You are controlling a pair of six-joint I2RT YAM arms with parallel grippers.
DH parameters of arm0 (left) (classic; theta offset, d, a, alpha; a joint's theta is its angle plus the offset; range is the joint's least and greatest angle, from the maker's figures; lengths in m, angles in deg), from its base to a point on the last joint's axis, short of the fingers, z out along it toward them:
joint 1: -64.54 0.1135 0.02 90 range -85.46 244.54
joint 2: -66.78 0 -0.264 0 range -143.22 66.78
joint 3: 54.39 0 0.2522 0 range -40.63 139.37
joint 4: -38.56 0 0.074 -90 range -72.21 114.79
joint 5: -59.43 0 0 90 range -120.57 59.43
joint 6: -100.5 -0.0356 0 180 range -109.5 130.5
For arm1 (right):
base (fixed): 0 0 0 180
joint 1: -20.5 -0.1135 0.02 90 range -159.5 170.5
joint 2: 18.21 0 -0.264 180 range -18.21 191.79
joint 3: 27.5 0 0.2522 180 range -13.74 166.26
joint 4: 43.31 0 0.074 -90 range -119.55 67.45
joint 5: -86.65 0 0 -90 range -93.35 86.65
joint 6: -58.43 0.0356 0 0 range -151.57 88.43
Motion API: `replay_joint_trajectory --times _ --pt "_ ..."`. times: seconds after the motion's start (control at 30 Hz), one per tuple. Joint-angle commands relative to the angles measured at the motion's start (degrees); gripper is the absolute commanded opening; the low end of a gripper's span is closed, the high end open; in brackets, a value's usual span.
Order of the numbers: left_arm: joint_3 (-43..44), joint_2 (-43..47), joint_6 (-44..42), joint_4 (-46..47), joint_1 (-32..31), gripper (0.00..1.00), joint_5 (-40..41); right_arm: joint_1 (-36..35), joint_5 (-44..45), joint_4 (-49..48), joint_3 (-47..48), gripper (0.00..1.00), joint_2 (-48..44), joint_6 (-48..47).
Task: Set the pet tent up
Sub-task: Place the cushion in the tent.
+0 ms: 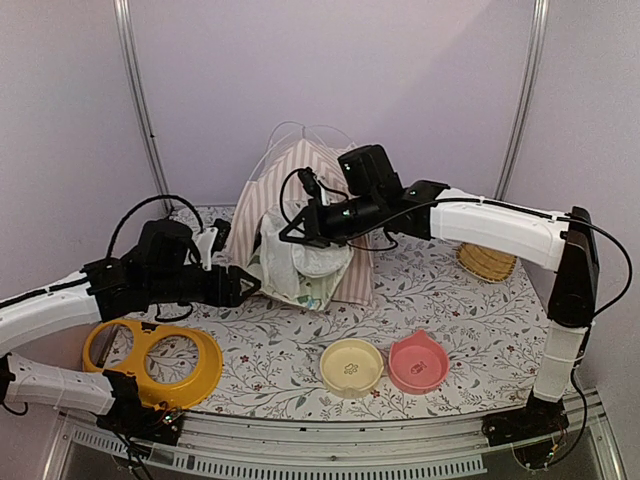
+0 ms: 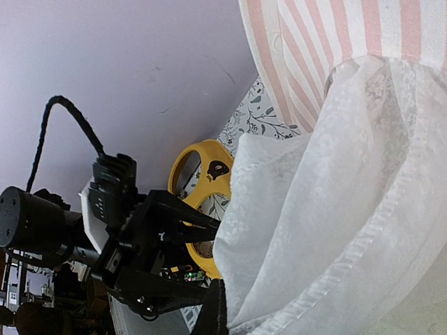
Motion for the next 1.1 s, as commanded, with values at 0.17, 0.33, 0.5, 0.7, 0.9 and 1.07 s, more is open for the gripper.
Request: replay_joint_trajectory --times 0.17,0.33,0.5,0.7,0.9,1.07 --pt "-10.21 -2.9 11.61 10.85 -7.47 0.68 -1.3 0.05 -0.53 -0.38 5.39 0.0 1.0 -0.03" --pt "-9.6 -8.95 13.44 19.62 -9.18 0.68 2.1 -0.27 -0.21 0.11 5.49 0.0 0.93 -0.04" --pt "-7.62 -15.64 16.29 24.19 -9.4 0.64 6.34 -0.58 -0.15 0.21 5.79 0.0 1.0 -0.04" --pt "-5.17 -20.85 17.28 28.05 -9.29 0.56 9.37 -0.88 -0.04 1.08 6.59 0.0 1.08 -0.5" --pt "-0.45 -24.76 16.46 28.73 -8.89 0.19 12.22 -1.2 -0.03 1.56 6.72 0.0 1.0 -0.82" --pt "2.04 -25.14 16.21 28.41 -7.53 0.0 18.56 -1.86 0.2 2.61 6.57 0.0 1.03 -1.29"
